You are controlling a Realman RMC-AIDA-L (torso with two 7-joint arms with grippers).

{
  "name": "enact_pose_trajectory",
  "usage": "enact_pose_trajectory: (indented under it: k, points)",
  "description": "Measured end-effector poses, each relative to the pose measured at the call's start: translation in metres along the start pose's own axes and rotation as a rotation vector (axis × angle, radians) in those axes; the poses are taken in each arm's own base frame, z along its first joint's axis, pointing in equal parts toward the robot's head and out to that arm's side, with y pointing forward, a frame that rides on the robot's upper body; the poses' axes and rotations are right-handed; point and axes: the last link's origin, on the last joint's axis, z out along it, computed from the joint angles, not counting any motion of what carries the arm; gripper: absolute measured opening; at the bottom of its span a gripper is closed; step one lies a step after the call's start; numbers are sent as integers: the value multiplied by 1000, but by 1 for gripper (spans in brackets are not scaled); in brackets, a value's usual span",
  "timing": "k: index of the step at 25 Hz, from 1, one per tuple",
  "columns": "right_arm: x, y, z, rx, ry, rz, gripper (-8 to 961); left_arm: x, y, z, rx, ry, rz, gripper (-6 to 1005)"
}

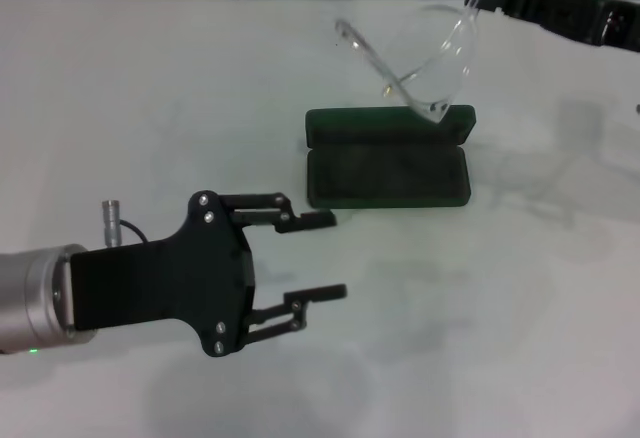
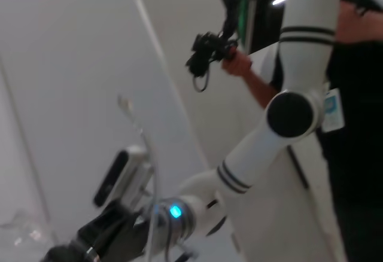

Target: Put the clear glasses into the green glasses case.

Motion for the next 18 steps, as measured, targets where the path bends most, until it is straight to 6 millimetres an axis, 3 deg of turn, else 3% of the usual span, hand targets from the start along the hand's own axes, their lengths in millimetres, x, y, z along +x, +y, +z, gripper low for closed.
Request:
enact_pose_trajectory:
  k: [10,18]
  points:
    - [18,-7,19,32,81,21,53,1,-5,38,-136,63,-53,462]
    - [42,-7,42,9,234,19,53,5,-17,46,-153,78,-96,462]
